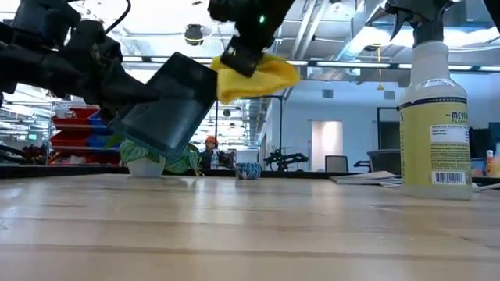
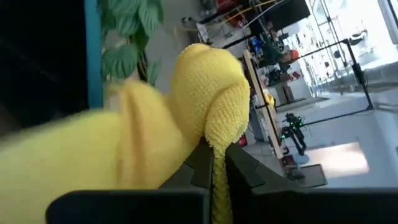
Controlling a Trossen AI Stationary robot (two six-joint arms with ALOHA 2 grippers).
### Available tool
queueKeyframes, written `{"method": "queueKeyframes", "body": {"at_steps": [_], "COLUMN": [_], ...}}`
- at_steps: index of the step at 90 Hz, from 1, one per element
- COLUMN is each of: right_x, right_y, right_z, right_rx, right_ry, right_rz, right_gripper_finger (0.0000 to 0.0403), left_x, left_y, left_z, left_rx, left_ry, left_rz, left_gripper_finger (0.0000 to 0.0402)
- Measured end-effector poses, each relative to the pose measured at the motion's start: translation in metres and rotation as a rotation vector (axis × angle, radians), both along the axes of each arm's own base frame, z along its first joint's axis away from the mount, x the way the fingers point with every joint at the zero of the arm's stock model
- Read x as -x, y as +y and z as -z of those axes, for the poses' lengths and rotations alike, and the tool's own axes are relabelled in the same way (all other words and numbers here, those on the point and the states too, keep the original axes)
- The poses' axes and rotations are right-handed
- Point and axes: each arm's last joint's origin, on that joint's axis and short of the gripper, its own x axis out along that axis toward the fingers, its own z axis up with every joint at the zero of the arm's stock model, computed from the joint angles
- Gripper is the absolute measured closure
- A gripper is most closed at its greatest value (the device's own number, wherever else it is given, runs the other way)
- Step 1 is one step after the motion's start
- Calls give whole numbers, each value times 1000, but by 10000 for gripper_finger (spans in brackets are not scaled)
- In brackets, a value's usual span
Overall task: Apply microfiber cloth
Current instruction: Wipe the front and back of the blue tablet using the yellow microfiber cloth
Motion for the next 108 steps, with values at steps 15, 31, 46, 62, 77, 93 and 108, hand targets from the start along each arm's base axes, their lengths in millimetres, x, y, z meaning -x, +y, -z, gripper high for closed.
{"method": "queueKeyframes", "body": {"at_steps": [15,31,46,62,77,93,108], "right_x": [12,9,-17,-44,-52,-49,-43], "right_y": [15,31,30,17,3,-2,2], "right_z": [-28,-35,-11,15,23,36,52], "right_rx": [-9,-111,-167,-82,-112,-280,-404], "right_ry": [-175,-254,-255,-255,-260,-213,-183], "right_rz": [31,-101,-237,-291,-371,-392,-408], "right_gripper_finger": [401,401,401,401,401,401,401], "left_x": [0,0,0,-1,-1,-1,-1], "left_y": [1,1,1,1,1,1,1], "left_z": [0,-3,-5,-7,-8,-8,-13], "left_rx": [19,24,25,27,32,33,27], "left_ry": [-5,-36,-57,-78,-94,-98,-152], "left_rz": [-40,-50,-50,-44,-37,-36,-41], "left_gripper_finger": [391,391,391,391,391,391,391]}}
